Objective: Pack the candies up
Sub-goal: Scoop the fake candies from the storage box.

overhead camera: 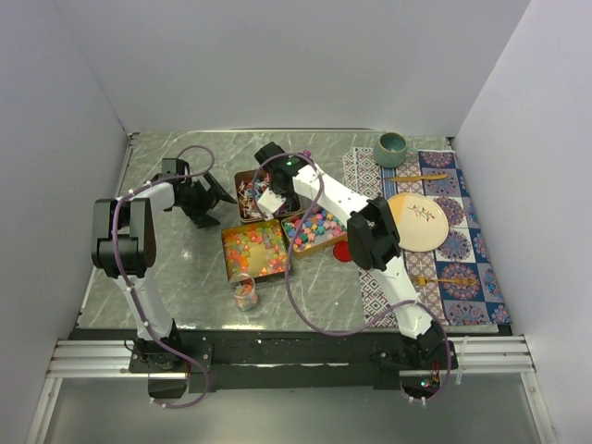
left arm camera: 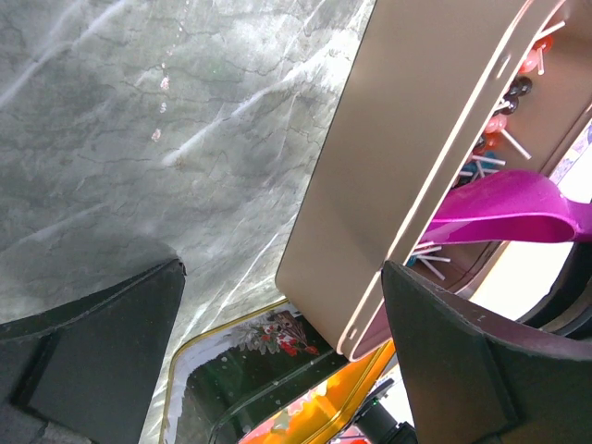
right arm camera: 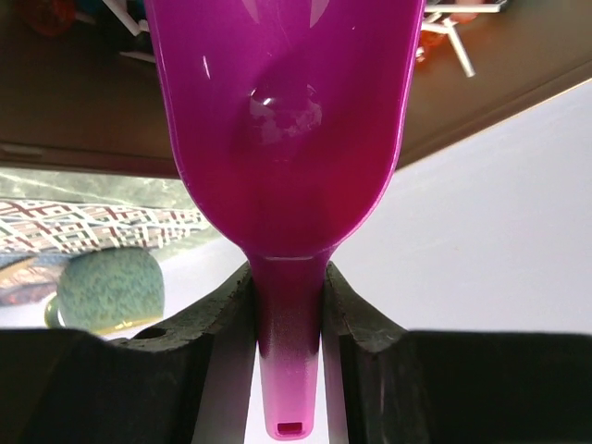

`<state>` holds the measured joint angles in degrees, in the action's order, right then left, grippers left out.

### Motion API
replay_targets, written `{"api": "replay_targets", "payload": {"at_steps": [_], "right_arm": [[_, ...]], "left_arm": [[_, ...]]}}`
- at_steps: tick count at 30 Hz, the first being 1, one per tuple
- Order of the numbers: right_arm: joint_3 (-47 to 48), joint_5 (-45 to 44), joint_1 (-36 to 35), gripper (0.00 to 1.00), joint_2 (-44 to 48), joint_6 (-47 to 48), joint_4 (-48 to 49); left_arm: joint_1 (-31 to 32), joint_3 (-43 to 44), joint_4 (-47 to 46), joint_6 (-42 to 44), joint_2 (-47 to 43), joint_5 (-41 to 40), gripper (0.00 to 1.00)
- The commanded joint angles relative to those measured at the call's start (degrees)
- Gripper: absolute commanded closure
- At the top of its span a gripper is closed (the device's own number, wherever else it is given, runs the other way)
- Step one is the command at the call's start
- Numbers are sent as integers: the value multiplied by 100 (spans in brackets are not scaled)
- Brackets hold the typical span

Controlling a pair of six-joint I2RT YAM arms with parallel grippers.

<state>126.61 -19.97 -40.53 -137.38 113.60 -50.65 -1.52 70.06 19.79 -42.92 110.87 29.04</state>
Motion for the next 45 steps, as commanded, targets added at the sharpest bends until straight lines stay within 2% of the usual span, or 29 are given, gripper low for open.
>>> {"api": "replay_targets", "payload": {"at_steps": [1, 8, 14, 18, 20, 24, 25, 27, 35, 45], "right_arm": [[206, -131, -296, 100, -183, 172, -357], [768, 106, -490, 100, -632, -514, -305], [515, 467, -517, 100, -659, -1331, -393], [619, 914, -500, 100, -666, -1849, -427], [944, 1580, -438, 100, -711, -1990, -612], [480, 2391, -271, 100, -422, -1686, -314], [427, 2923, -149, 100, -369, -1544, -444], [426, 3340, -17, 100, -263, -1289, -568], [584, 3939, 212, 100, -351, -858, -1043], [1032, 4580, 397, 100, -509, -761, -1824]], "left_arm": [[-59, -168, -37, 161, 119, -276, 3], [-59, -151, -63, 178, 154, -249, 3], [-68, -151, -133, 161, 198, -188, 3], [-50, -107, -309, 20, 400, 110, 3], [-41, 7, -318, 29, 444, 181, 3], [-41, 157, -213, 169, 488, 120, 3], [-41, 166, -204, 196, 471, 94, 3], [-41, 157, -212, 240, 436, 93, 3], [-50, 288, -116, 503, 488, 85, 3], [-155, 596, 130, 916, 594, 111, 3]]}}
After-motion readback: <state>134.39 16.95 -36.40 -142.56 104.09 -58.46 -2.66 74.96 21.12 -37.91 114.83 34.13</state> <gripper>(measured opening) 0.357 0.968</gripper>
